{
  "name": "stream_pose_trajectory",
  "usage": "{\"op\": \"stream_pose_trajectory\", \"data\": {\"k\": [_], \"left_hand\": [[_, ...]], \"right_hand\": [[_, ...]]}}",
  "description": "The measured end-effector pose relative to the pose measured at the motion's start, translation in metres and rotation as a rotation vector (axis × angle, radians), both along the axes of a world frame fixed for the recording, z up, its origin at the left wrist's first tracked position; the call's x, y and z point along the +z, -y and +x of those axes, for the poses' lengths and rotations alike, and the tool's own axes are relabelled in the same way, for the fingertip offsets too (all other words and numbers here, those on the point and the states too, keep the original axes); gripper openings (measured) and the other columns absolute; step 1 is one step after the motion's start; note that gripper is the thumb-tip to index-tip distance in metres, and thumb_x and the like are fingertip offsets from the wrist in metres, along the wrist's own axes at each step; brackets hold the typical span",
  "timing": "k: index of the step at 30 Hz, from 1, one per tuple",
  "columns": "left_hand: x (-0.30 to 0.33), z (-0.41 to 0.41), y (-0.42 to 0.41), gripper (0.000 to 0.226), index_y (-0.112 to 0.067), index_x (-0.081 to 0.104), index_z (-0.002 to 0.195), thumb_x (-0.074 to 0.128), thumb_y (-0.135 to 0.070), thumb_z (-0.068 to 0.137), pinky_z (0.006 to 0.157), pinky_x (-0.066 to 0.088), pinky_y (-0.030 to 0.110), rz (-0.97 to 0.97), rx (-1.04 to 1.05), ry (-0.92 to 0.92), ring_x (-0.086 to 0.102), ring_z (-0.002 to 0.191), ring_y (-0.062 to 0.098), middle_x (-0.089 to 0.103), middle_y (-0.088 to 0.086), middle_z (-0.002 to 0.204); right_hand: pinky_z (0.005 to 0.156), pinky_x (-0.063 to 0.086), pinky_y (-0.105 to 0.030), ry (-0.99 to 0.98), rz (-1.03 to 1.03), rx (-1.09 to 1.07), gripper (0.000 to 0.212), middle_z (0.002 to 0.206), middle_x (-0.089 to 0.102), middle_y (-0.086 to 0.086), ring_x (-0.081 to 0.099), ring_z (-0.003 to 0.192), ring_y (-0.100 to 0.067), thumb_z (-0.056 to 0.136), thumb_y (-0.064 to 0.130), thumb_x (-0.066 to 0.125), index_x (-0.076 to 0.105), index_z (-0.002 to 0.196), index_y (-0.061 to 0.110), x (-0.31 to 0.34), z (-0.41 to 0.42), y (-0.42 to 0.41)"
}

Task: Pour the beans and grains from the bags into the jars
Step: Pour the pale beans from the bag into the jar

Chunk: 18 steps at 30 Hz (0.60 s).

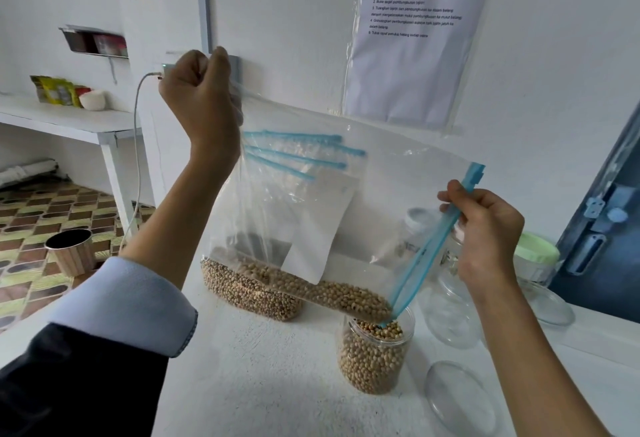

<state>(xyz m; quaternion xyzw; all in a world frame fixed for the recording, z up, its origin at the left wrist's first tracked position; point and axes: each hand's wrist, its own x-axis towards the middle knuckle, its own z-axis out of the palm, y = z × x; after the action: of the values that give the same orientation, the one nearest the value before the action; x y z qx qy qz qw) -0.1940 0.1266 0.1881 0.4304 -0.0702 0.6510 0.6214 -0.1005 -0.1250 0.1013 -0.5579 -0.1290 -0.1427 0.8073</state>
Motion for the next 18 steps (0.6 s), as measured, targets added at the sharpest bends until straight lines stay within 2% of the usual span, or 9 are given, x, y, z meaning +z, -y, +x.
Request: {"op": "stream_pose_trajectory", "data": {"k": [4,7,10,16,18], "left_hand": [[0.000,0.003,0.003,0.051,-0.025,0.025,0.046,0.054,0.001,0.079,0.041,0.021,0.012,-0.007,-0.014,0.002,0.022,0.033,0.009,0.018,-0.004,0.046],[-0.002,0.004,0.003,0.048,-0.021,0.025,0.050,0.054,0.001,0.081,0.040,0.021,0.013,-0.005,0.009,-0.013,0.022,0.034,0.012,0.018,-0.002,0.049],[-0.003,0.005,0.003,0.046,-0.019,0.024,0.052,0.055,-0.001,0.081,0.039,0.022,0.014,0.009,0.032,-0.019,0.023,0.035,0.013,0.019,0.002,0.054],[-0.001,0.003,0.000,0.044,-0.019,0.025,0.051,0.058,-0.007,0.077,0.039,0.021,0.020,0.010,0.070,-0.014,0.022,0.039,0.018,0.018,0.017,0.055],[-0.001,0.003,-0.002,0.043,-0.019,0.025,0.051,0.058,-0.007,0.076,0.040,0.021,0.021,0.014,0.077,-0.015,0.020,0.040,0.020,0.018,0.016,0.054]], "right_hand": [[0.052,0.044,-0.007,-0.004,-0.024,0.016,0.015,0.055,0.066,0.011,0.057,0.054,0.003,0.086,0.009,0.068,0.064,0.071,0.008,0.000,0.005,0.000],[0.055,0.045,-0.007,-0.002,-0.052,0.036,0.014,0.057,0.067,0.011,0.059,0.061,-0.001,0.085,0.010,0.068,0.065,0.071,0.009,0.000,0.008,-0.002],[0.052,0.045,-0.007,-0.005,-0.006,-0.015,0.016,0.055,0.066,0.012,0.057,0.055,0.002,0.086,0.009,0.068,0.064,0.070,0.009,-0.002,0.013,-0.005],[0.059,0.046,-0.009,0.001,-0.024,-0.028,0.021,0.056,0.066,0.013,0.056,0.062,-0.004,0.086,0.012,0.069,0.064,0.066,0.013,-0.006,0.023,-0.014],[0.061,0.047,-0.009,0.008,-0.035,-0.017,0.020,0.057,0.066,0.013,0.056,0.062,-0.003,0.087,0.012,0.068,0.064,0.067,0.013,-0.006,0.025,-0.017]]}}
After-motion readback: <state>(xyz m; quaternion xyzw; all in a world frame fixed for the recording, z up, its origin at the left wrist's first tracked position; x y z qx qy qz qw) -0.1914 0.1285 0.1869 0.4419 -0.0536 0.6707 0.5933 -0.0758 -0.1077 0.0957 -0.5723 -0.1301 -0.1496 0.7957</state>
